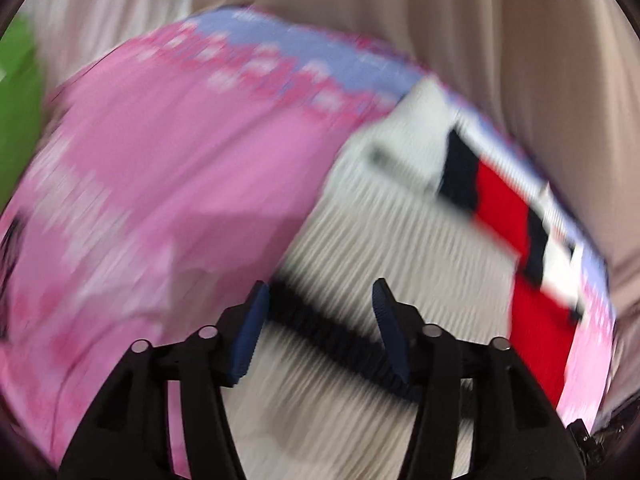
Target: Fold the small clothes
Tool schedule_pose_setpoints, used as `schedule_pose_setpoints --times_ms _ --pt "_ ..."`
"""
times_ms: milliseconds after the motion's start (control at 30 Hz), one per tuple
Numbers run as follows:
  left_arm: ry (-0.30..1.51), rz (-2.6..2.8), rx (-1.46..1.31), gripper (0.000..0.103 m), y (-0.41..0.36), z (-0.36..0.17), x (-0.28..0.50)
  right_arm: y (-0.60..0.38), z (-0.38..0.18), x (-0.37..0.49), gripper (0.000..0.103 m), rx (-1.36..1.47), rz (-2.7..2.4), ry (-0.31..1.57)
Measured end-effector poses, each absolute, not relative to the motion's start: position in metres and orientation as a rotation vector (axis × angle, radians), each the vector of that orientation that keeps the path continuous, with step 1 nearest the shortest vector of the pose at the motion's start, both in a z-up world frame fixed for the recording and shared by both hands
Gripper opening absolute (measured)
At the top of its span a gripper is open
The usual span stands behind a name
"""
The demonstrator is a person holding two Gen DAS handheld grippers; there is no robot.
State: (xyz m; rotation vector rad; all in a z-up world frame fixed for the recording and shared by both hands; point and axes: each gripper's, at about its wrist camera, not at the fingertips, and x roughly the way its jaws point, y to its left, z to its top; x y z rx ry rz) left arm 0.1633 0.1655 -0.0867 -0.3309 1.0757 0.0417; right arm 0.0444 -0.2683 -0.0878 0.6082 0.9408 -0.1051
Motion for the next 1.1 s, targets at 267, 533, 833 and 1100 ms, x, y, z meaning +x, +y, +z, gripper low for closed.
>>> schedule_pose_setpoints --times_ms 267,533,833,1100 --pt "1.178 0.058 -0.442 0.065 0.198 -0.105 0.062 -0.220 -0.121 -0.063 0.049 0.588 0.024 1.182" --pt "1.205 0.008 -0.422 0.063 0.171 -0.106 0.072 -0.210 -0.122 -0.026 0.062 0.636 0.046 1.075" --pt "1.217 -0.019 -0.421 0.010 0.154 -0.075 0.058 -0.220 -0.078 -0.023 0.007 0.610 0.010 0.998" --pt "1.235 -0.149 -0.323 0.010 0.133 -0.028 -0.006 -0.260 -0.024 -0.081 0.006 0.468 -0.048 0.997"
